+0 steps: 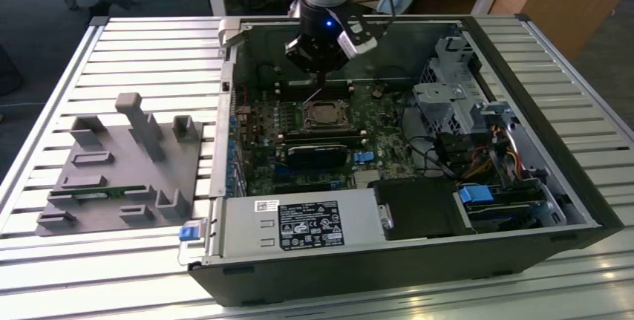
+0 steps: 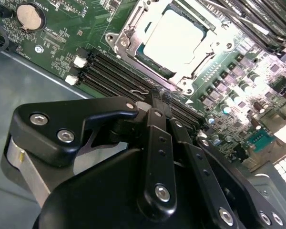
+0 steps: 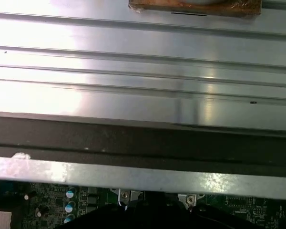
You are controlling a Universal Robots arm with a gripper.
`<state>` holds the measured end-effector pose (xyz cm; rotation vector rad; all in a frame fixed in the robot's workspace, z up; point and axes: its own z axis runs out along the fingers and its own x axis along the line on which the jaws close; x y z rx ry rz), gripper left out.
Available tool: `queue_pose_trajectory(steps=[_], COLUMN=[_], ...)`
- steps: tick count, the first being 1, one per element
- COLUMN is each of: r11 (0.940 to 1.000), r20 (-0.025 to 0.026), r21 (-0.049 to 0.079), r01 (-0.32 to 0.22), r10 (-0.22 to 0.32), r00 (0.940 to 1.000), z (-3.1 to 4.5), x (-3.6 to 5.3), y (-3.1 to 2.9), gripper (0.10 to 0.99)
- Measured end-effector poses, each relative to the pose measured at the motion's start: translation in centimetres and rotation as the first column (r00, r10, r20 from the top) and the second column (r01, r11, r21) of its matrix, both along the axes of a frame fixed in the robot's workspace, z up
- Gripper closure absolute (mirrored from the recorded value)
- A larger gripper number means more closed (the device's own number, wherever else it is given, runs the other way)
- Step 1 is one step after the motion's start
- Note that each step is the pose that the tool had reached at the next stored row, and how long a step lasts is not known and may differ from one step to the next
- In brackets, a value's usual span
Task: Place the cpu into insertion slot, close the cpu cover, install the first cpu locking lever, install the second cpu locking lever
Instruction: 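Install the first cpu locking lever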
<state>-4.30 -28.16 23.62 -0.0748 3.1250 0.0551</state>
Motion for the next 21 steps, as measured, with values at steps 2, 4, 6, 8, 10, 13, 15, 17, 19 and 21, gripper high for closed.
queue_pose_trajectory(steps=[2, 4, 6, 8, 10, 13, 15, 17, 19, 21], r11=[1.0, 1.0, 1.0, 1.0, 1.0, 0.9999, 0.9999, 0.9999, 0.9999, 0.9998], r20=[0.0, -0.0001, -0.0002, -0.0003, -0.0004, -0.0005, -0.0006, -0.0008, -0.0009, -0.0011], r21=[0.0, 0.0, 0.0, 0.0, 0.0, 0.0, 0.0, 0.0, 0.0, 0.0], r01=[0.001, 0.003, 0.004, 0.007, 0.008, 0.011, 0.013, 0.015, 0.016, 0.018], r10=[-0.001, -0.003, -0.004, -0.007, -0.008, -0.011, -0.013, -0.015, -0.016, -0.018], r00=[1.0, 1.0, 1.0, 1.0, 1.0, 0.9999, 0.9999, 0.9999, 0.9999, 0.9998], z=[-0.11, -0.25, -0.41, -0.6, -0.78, -1.07, -1.26, -1.43, -1.6, -1.77], x=[0.1, 0.22, 0.37, 0.57, 0.73, 1.05, 1.25, 1.48, 1.71, 1.94], y=[0.07, 0.12, 0.15, 0.17, 0.2, 0.26, 0.31, 0.37, 0.41, 0.45], gripper=[0.98, 0.98, 0.98, 0.98, 0.98, 0.98, 0.98, 0.98, 0.98, 0.98])
